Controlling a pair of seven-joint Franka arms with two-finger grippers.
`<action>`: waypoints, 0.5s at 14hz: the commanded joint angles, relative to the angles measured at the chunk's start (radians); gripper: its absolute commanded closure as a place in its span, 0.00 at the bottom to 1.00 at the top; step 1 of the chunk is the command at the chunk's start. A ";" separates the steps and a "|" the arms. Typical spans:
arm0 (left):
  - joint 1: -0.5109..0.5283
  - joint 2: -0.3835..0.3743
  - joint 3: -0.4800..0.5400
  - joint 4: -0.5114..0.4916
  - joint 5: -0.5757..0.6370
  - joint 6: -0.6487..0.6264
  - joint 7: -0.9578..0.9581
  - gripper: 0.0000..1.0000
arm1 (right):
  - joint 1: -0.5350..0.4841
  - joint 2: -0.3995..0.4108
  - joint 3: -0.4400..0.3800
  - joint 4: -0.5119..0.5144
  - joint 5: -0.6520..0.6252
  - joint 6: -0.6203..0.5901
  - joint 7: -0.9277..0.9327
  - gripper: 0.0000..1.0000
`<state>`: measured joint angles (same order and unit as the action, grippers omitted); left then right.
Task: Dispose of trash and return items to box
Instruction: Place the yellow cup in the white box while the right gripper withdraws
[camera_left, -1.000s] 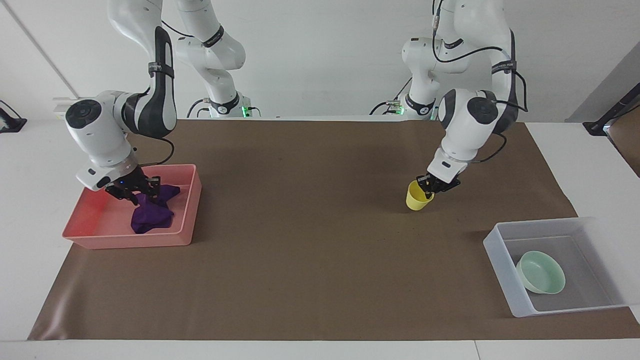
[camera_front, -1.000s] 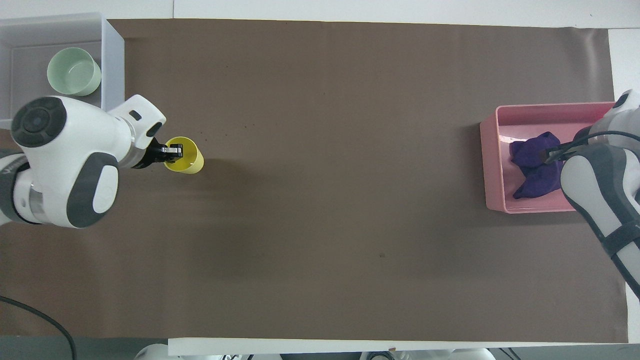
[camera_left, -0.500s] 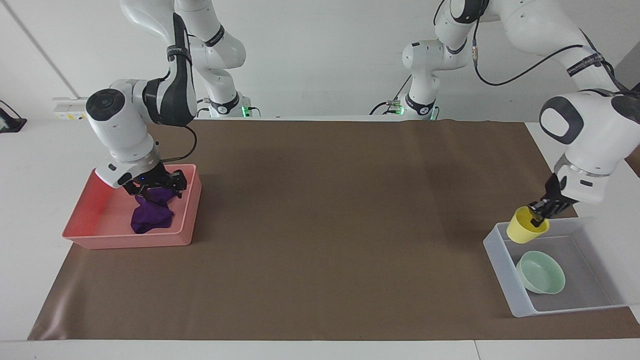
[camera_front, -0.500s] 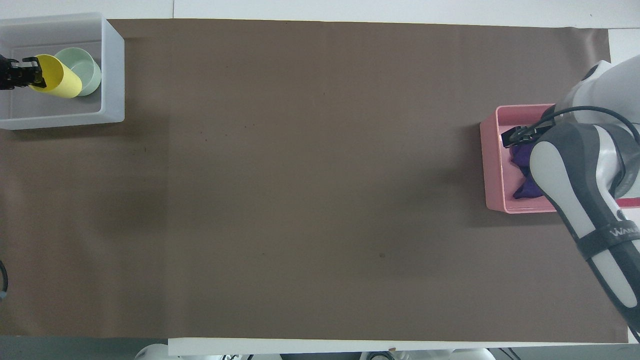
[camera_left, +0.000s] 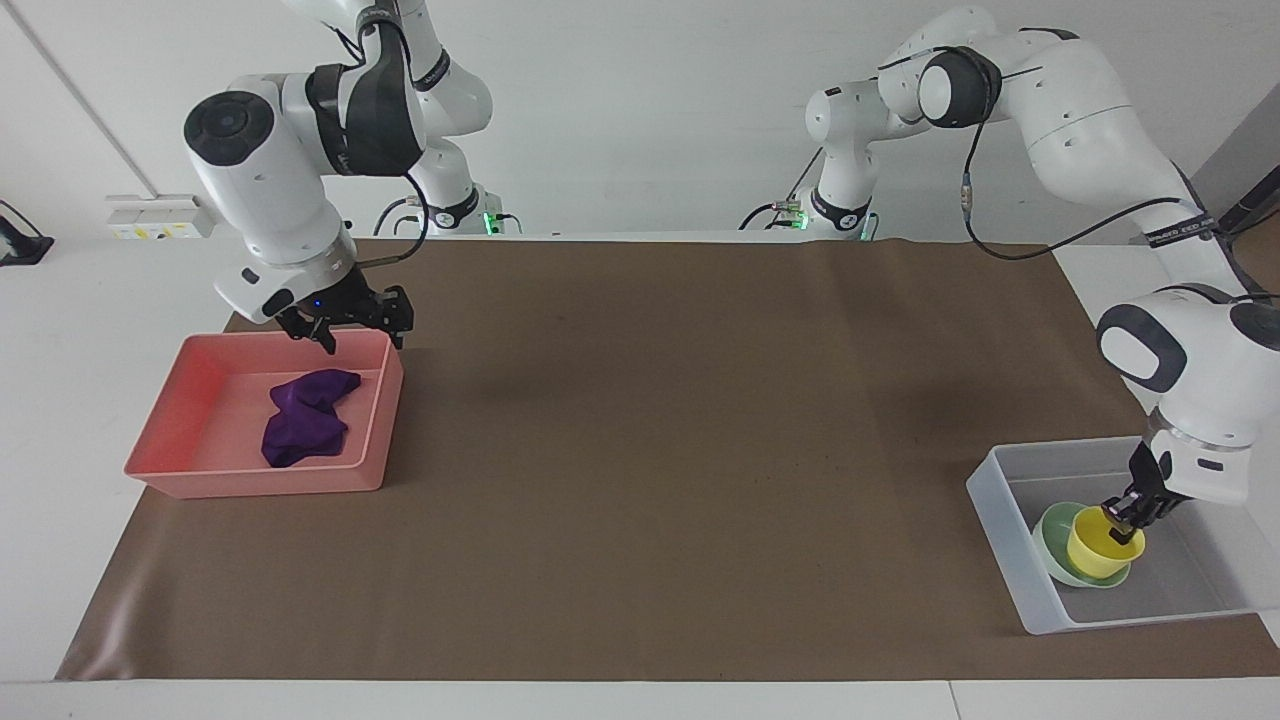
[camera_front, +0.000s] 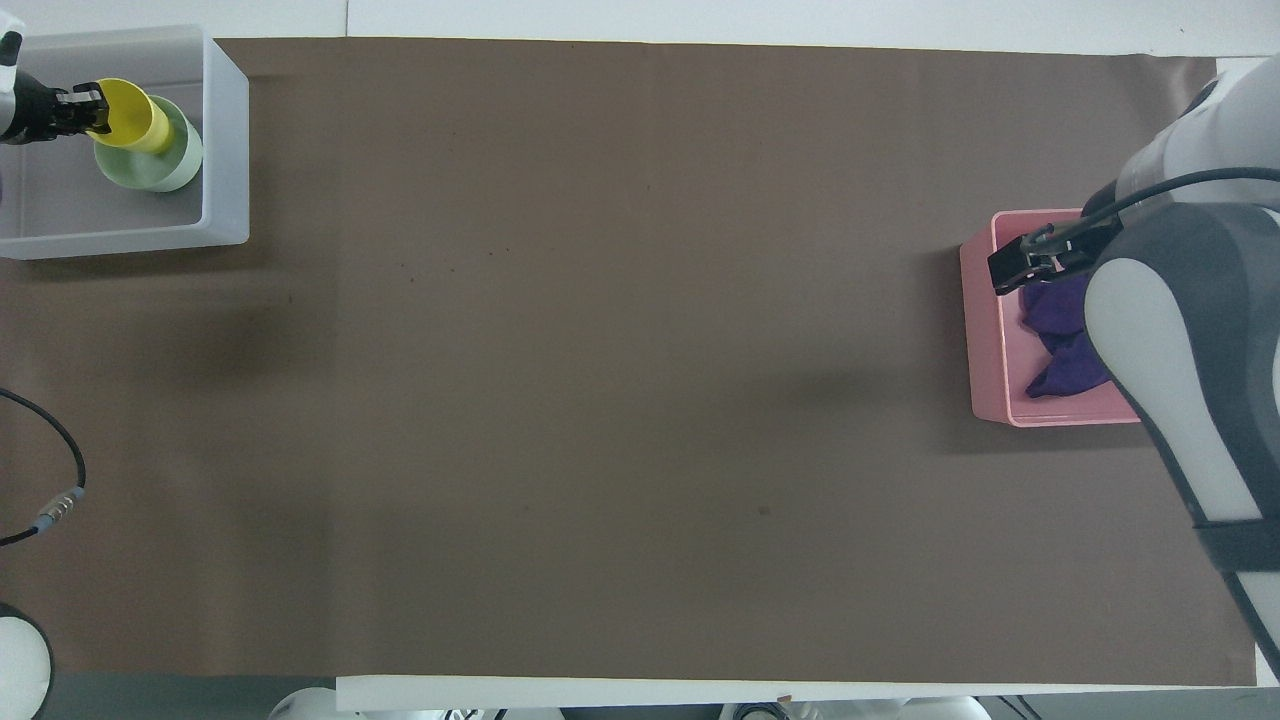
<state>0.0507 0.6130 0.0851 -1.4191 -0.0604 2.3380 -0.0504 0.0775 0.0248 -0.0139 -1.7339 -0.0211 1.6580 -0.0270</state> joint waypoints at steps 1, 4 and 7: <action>-0.044 -0.053 0.015 -0.020 -0.006 -0.043 0.003 0.00 | -0.004 -0.042 0.014 0.036 0.030 -0.108 0.009 0.11; -0.069 -0.322 0.015 -0.244 0.021 -0.234 0.018 0.00 | -0.005 -0.091 0.025 0.037 0.043 -0.164 0.010 0.05; -0.118 -0.545 0.015 -0.414 0.022 -0.363 0.046 0.00 | -0.005 -0.121 0.025 0.033 0.043 -0.201 0.009 0.00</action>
<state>-0.0213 0.2711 0.0868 -1.6319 -0.0542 2.0373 -0.0325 0.0775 -0.0769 0.0053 -1.6974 0.0081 1.4814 -0.0270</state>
